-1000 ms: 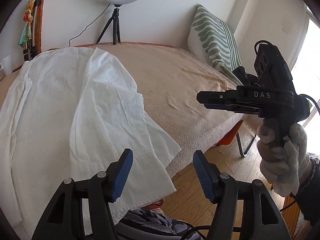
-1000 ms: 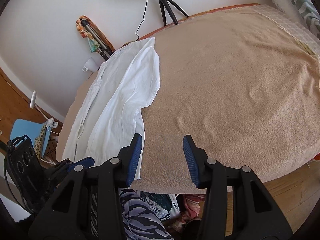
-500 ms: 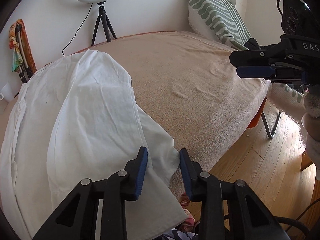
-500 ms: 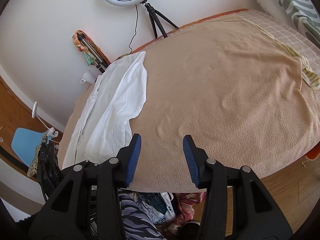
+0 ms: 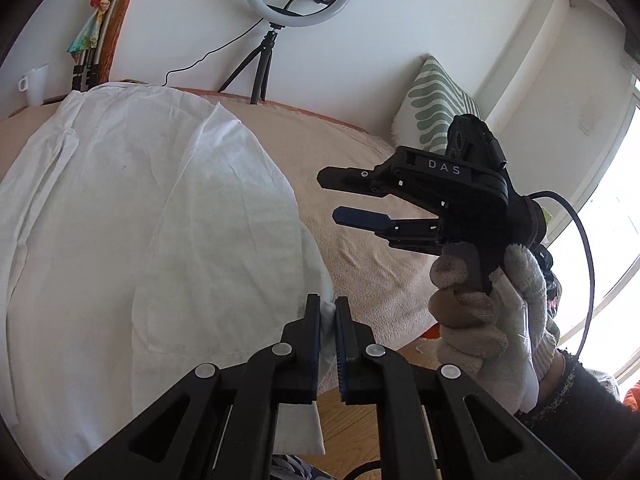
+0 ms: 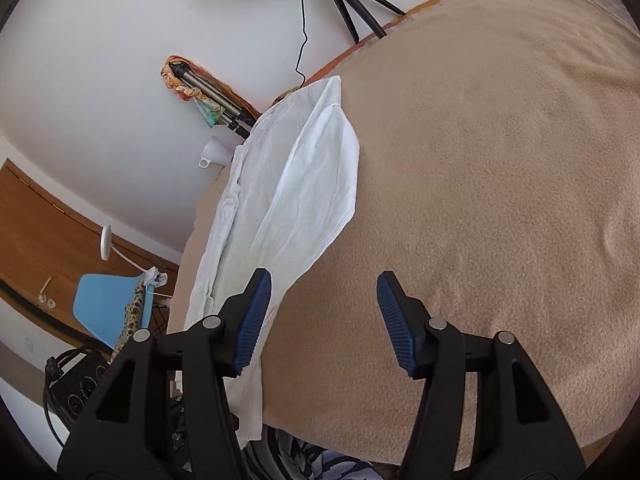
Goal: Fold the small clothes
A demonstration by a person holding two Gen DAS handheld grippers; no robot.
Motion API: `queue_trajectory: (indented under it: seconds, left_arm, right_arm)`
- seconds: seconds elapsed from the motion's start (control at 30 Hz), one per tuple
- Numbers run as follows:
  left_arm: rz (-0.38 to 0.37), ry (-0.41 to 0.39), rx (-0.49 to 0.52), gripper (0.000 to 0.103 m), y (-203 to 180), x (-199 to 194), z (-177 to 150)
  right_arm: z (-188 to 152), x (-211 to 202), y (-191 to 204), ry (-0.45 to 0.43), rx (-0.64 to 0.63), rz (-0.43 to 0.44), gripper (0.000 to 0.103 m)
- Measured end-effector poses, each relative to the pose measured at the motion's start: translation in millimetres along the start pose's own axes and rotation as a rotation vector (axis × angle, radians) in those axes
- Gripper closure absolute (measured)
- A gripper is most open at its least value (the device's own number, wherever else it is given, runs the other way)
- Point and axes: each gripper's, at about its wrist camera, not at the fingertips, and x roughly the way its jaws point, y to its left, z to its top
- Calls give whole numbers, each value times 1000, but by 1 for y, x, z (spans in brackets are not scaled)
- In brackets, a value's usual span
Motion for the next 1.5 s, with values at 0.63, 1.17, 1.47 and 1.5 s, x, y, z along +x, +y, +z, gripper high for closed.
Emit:
queue_trajectory:
  seconds: [0.63, 1.17, 1.47, 1.5]
  left_arm:
    - [-110, -8, -134, 100, 18, 4, -8]
    - [-155, -109, -282, 100, 69, -56, -15]
    - [-128, -116, -379, 100, 111, -88, -37]
    - [-118, -115, -386, 100, 116, -91, -39]
  right_arm:
    - [60, 87, 43, 69, -101, -197, 98]
    - [47, 137, 169, 162, -483, -396, 99]
    - [13, 205, 202, 253, -556, -404, 99]
    - [10, 212, 203, 263, -559, -407, 99]
